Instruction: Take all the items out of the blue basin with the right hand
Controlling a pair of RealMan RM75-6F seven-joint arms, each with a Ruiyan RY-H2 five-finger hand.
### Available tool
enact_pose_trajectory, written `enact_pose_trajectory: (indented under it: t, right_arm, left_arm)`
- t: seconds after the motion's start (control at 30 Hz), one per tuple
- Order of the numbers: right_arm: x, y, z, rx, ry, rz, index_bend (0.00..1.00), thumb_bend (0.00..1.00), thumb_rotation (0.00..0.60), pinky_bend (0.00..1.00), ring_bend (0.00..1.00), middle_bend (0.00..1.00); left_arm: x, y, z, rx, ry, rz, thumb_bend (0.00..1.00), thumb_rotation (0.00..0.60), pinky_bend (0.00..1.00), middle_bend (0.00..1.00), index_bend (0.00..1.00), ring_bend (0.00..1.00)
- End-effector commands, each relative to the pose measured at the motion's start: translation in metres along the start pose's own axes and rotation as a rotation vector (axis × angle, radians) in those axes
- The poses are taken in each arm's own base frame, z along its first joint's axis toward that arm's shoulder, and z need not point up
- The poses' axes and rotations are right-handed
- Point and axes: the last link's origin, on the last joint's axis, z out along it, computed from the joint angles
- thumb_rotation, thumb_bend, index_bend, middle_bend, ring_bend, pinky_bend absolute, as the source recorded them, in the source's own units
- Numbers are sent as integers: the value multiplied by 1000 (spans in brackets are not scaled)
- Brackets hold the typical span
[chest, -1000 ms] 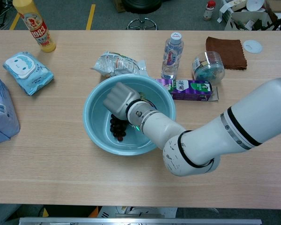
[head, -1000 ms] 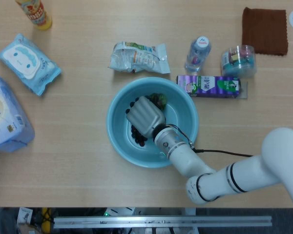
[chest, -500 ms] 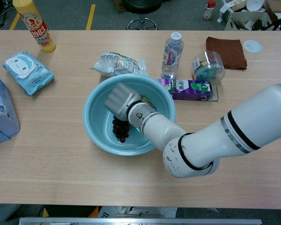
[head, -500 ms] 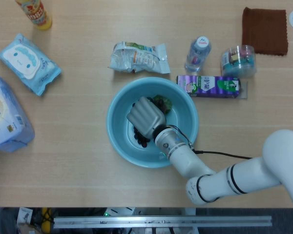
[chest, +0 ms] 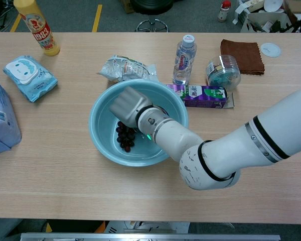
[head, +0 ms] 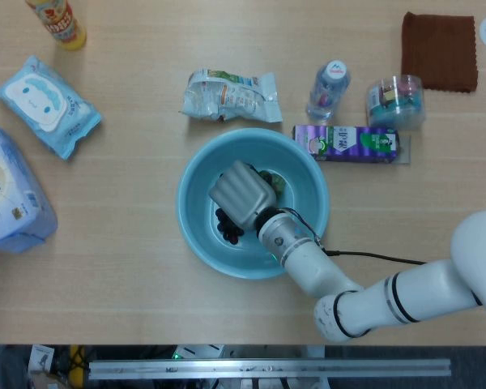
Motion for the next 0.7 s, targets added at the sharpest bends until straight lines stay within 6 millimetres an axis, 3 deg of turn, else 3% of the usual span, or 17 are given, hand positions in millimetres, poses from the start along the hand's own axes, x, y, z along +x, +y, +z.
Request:
enact_pose_trajectory:
  t: [0.03, 0.7]
  right_arm:
    - [2, 1, -1, 4, 2, 22, 649, 487, 600, 858, 628, 544]
    - [34, 37, -29, 4, 75, 218, 671, 505, 600, 874, 665, 563]
  left_arm:
    - [0, 0, 0, 1, 1, 0, 51, 600, 174, 164, 98, 118]
    - [1, 4, 1, -11, 4, 6, 50, 600, 174, 164, 98, 118]
